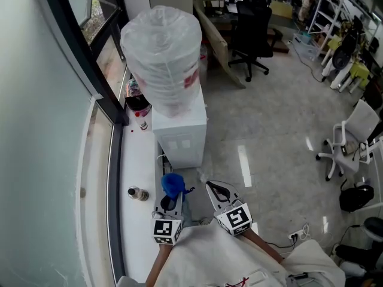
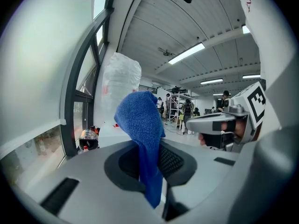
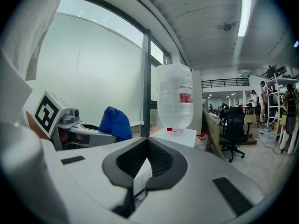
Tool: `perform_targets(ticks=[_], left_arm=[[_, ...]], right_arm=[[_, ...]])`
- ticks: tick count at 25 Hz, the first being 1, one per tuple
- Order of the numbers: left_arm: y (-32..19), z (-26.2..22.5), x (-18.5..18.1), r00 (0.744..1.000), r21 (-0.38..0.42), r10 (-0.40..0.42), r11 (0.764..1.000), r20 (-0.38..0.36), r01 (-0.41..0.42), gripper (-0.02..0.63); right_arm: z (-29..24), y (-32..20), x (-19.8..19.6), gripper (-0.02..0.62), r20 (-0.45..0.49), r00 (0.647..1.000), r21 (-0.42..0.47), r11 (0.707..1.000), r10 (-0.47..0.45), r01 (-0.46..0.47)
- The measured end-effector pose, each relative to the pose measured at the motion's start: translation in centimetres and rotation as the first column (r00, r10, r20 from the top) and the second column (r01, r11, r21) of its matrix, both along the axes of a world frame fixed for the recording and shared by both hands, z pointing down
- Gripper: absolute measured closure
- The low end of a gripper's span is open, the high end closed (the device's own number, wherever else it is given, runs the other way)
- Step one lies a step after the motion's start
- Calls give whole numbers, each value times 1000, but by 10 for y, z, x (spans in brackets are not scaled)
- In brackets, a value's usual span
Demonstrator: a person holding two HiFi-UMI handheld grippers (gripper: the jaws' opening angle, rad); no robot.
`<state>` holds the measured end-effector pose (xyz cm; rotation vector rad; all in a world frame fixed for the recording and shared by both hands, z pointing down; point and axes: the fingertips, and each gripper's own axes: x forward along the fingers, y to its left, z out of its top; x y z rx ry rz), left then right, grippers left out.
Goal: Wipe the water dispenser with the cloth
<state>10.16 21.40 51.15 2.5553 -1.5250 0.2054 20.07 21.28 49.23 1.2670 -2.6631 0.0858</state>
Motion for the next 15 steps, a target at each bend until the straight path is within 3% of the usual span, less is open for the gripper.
perform_targets(ticks=[15], left_arm=[[8,5,2,1000,8,-2,1000,15,2,543]], right_arm=[[7,10,3,581,-7,1000,2,1000,3,-3]])
